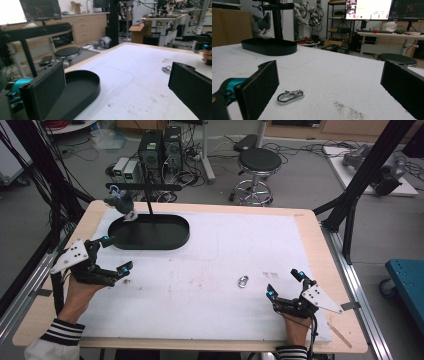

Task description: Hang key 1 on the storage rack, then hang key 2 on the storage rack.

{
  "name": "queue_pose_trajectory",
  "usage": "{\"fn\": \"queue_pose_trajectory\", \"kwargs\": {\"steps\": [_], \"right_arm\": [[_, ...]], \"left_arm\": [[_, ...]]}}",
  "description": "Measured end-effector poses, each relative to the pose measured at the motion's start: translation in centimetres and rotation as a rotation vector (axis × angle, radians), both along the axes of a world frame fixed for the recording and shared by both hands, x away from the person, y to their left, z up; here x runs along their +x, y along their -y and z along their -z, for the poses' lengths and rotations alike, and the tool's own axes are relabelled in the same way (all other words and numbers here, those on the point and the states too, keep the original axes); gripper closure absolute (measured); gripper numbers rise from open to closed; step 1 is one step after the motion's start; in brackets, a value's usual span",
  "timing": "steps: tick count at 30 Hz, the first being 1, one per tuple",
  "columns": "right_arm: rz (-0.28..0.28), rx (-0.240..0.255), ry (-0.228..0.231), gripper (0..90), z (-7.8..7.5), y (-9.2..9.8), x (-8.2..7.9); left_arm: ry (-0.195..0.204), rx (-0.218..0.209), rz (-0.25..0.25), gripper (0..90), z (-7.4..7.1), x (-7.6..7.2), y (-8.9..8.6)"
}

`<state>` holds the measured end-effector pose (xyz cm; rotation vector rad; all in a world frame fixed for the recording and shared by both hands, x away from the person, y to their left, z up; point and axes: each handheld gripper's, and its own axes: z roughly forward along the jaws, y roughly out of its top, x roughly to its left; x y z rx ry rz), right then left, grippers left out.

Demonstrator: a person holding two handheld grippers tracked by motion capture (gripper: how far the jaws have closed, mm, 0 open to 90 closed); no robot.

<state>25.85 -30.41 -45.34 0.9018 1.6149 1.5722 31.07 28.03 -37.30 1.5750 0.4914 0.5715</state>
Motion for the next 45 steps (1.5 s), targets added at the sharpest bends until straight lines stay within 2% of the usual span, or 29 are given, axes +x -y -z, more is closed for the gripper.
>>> {"fn": "queue_pose_trajectory", "kwargs": {"steps": [4,10,13,19,22,26,29,39,42,45], "right_arm": [[0.0,0.001,-0.001,1.0,0.0,0.0,0.0],[0.001,0.0,0.0,1.0,0.0,0.0,0.0],[0.001,0.0,0.0,1.0,0.0,0.0,0.0],[0.001,0.0,-0.001,1.0,0.0,0.0,0.0],[0.002,-0.006,0.0,1.0,0.0,0.0,0.0],[0.003,-0.004,-0.001,1.0,0.0,0.0,0.0],[0.003,-0.003,-0.001,1.0,0.0,-0.1,0.0],[0.001,0.001,-0.004,1.0,0.0,0.0,0.0],[0.0,-0.003,-0.007,1.0,-0.1,-0.1,0.0],[0.001,-0.032,-0.013,1.0,-0.1,-0.3,0.1]], "left_arm": [[0.011,0.018,0.018,1.7,0.7,-0.4,0.4],[0.027,-0.018,0.045,1.7,1.0,-0.8,0.5],[0.035,-0.022,0.053,1.7,1.1,-0.8,0.6],[0.005,-0.028,0.05,1.7,1.3,-0.6,0.4],[0.026,-0.027,0.052,1.7,1.1,-0.8,0.4],[-0.007,-0.028,0.049,1.7,1.2,-0.7,-0.1],[-0.007,-0.035,0.053,1.7,1.2,-0.7,-0.2],[0.004,-0.058,0.084,1.7,1.0,-0.8,-0.3],[-0.005,-0.067,0.096,1.7,1.2,-0.6,-0.2],[-0.026,-0.073,0.118,1.7,1.4,-0.3,0.1]]}}
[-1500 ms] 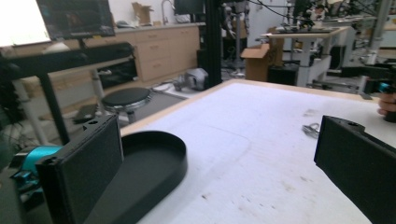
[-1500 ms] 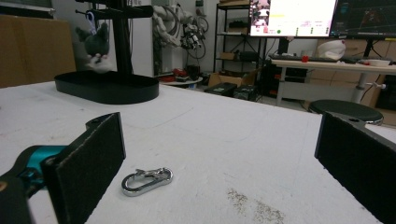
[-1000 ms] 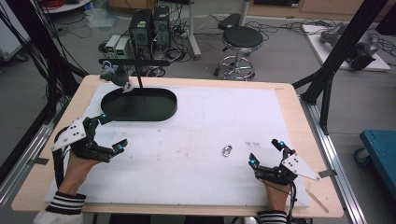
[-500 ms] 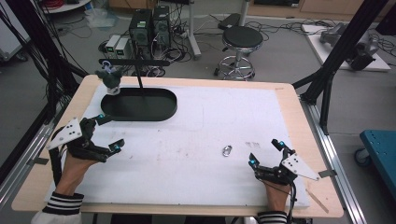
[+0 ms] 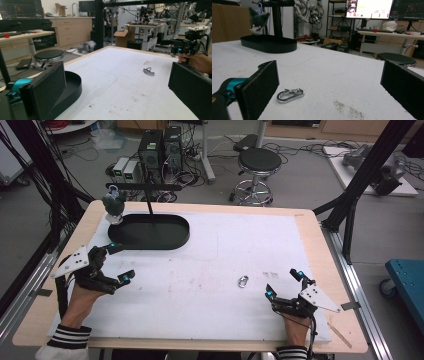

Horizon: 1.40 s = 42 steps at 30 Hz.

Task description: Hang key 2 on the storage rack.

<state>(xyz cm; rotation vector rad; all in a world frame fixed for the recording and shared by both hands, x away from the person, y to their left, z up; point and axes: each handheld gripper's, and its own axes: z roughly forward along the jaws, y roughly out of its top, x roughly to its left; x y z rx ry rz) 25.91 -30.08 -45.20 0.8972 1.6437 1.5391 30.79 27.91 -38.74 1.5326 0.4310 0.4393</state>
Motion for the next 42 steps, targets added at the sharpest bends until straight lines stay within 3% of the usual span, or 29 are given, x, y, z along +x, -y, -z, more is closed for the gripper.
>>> {"fn": "queue_pose_trajectory", "kwargs": {"steps": [8,14,19,20,23,24,32,37,40,42], "right_arm": [[0.004,0.004,-0.01,1.0,-0.5,0.3,0.2],[-0.033,-0.043,-0.043,1.0,-2.0,0.3,0.9],[-0.094,-0.109,-0.084,1.0,-3.4,0.1,1.7],[-0.118,-0.141,-0.104,1.1,-3.9,-0.1,2.2],[-0.139,-0.164,-0.122,1.1,-4.4,-0.3,2.5],[-0.157,-0.212,-0.136,1.1,-4.9,-0.5,3.0],[-0.244,-0.338,-0.191,1.1,-6.6,-1.6,4.9],[-0.305,-0.409,-0.224,1.1,-7.2,-2.2,6.1],[-0.383,-0.485,-0.276,1.1,-7.3,-3.0,7.1],[-0.397,-0.497,-0.286,1.1,-7.3,-3.2,7.3]], "left_arm": [[0.003,0.019,0.035,1.7,0.5,0.5,0.8],[0.005,0.033,0.063,1.7,0.7,0.6,1.2],[-0.018,0.047,0.077,1.7,0.9,0.8,1.4],[-0.022,0.053,0.081,1.7,1.0,0.9,1.5],[-0.027,0.059,0.09,1.7,1.1,1.0,1.6],[-0.025,0.061,0.089,1.7,1.1,1.0,1.7],[-0.027,0.085,0.106,1.7,1.4,1.1,2.2],[-0.03,0.096,0.117,1.7,1.6,1.2,2.5],[-0.025,0.106,0.123,1.7,1.7,1.4,2.9],[-0.025,0.111,0.129,1.7,1.8,1.6,3.1]]}}
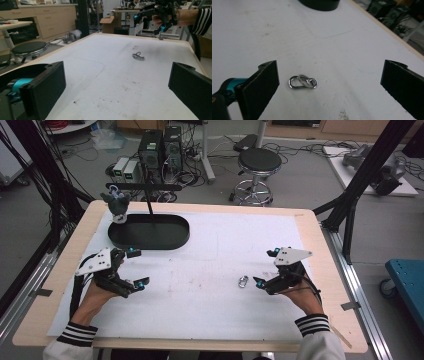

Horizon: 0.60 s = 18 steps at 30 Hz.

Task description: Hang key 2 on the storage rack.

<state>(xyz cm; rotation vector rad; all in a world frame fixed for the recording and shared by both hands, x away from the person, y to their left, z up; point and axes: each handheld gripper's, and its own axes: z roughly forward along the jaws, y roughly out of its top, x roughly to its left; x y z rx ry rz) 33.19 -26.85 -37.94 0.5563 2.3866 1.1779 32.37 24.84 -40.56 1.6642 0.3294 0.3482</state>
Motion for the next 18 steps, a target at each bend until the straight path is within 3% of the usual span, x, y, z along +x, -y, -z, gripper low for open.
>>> {"fn": "queue_pose_trajectory", "kwargs": {"steps": [1,4,7,10,18], "right_arm": [[-0.024,-0.038,-0.015,1.1,0.0,-0.5,0.5],[-0.061,-0.086,-0.037,1.1,0.0,-1.3,1.2],[-0.089,-0.109,-0.045,1.1,0.1,-1.8,1.5],[-0.132,-0.185,-0.064,1.1,0.4,-2.4,2.1],[-0.182,-0.287,-0.095,1.1,0.9,-3.4,2.9]], "left_arm": [[0.002,0.0,0.001,1.7,0.0,0.1,0.0],[-0.005,0.001,0.008,1.7,0.1,0.1,0.2],[-0.006,0.007,0.013,1.7,0.1,0.1,0.4],[-0.011,0.011,0.016,1.7,0.2,0.1,0.5],[-0.013,0.011,0.013,1.7,0.2,0.2,0.5]]}}
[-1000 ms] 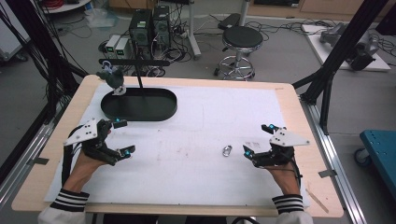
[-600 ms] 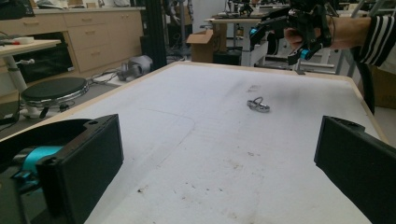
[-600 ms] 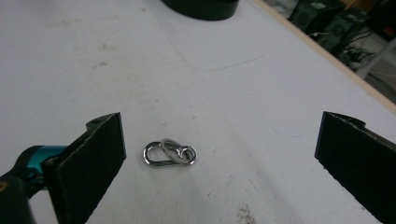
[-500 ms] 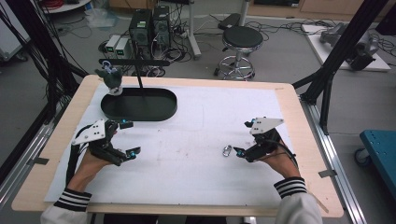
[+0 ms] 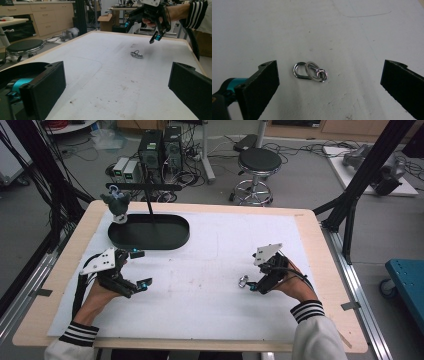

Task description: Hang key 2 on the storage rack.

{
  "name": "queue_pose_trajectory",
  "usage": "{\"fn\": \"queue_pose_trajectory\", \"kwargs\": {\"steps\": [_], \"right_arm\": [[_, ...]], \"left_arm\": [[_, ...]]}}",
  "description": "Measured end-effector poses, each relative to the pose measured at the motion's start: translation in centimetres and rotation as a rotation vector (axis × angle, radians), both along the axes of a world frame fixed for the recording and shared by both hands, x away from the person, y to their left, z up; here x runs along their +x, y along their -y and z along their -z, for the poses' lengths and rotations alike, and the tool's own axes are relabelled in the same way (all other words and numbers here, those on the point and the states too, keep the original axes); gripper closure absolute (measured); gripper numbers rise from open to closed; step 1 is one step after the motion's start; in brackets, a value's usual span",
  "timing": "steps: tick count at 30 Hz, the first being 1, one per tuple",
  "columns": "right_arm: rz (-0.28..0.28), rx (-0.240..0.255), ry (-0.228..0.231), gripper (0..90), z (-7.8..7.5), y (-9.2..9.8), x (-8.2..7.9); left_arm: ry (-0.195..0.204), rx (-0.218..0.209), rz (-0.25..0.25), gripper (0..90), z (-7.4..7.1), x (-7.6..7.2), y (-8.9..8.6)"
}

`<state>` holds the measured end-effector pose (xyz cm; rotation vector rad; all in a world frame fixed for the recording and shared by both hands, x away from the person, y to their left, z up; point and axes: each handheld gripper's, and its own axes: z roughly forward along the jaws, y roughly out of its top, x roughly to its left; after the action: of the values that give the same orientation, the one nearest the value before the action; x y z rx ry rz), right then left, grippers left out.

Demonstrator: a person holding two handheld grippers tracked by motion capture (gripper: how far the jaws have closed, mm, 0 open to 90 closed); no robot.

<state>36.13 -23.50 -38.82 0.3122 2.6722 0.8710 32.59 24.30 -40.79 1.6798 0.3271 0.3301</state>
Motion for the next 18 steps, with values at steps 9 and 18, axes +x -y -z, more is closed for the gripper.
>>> {"fn": "queue_pose_trajectory", "kwargs": {"steps": [9,18], "right_arm": [[-0.064,-0.109,-0.01,5.0,0.8,-1.3,0.8],[-0.117,-0.185,-0.035,18.0,1.7,-1.6,1.1]], "left_arm": [[-0.001,0.004,0.001,1.8,0.1,0.0,0.1],[-0.001,0.001,-0.014,1.7,0.0,0.0,-0.1]]}}
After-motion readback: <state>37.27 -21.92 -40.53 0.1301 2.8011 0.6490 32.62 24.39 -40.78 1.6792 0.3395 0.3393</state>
